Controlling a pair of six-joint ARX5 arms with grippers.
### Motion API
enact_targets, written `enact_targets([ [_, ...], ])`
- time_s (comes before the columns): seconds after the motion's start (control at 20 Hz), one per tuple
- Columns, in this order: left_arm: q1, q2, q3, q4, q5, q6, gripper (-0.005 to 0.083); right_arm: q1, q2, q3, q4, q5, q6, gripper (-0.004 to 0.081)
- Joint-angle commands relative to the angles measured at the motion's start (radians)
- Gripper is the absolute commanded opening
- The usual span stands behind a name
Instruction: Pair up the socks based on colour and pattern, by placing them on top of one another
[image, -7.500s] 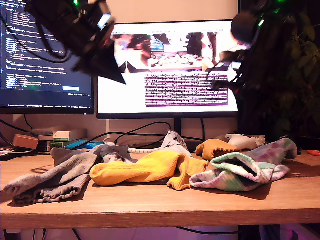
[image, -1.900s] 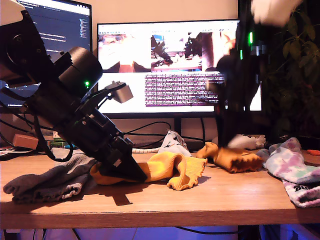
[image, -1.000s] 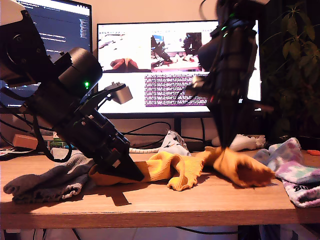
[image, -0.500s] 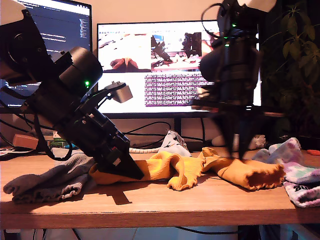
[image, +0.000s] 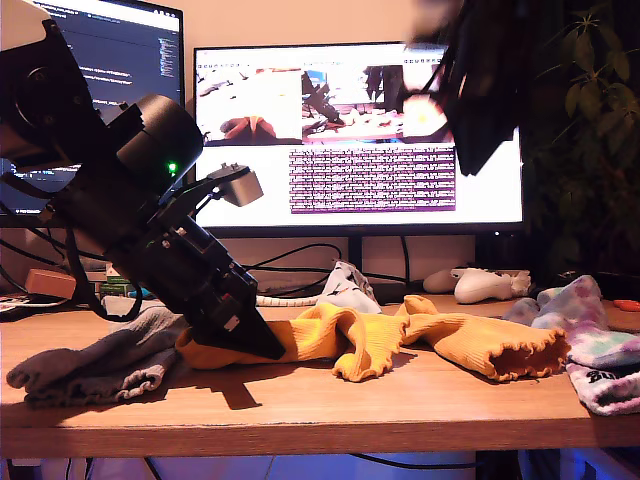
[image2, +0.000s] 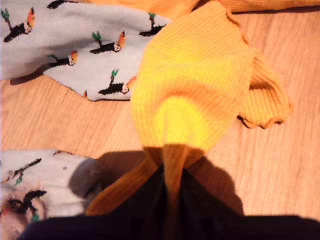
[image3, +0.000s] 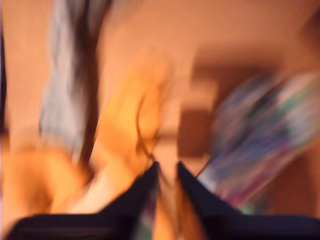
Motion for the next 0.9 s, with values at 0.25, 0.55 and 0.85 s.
enact_targets([
  [0.25, -0.037, -0.06, 0.008, -0.035, 0.0, -0.048, -0.0022, 0.009, -0.323, -0.498, 0.356, -0.072, -0.098, -0.0013],
  [0.55, -0.085, -0.216, 0.046, -0.224, 0.006, -0.129, -0.0022, 0.045, -0.423, -0.625, 0.379, -0.334, -0.32, 0.0006],
  [0.85, -0.101, -0.254, 0.265, -0.534, 0.099, -0.264, -0.0022, 0.206, -0.422, -0.625, 0.342, -0.377, -0.472, 0.0394],
])
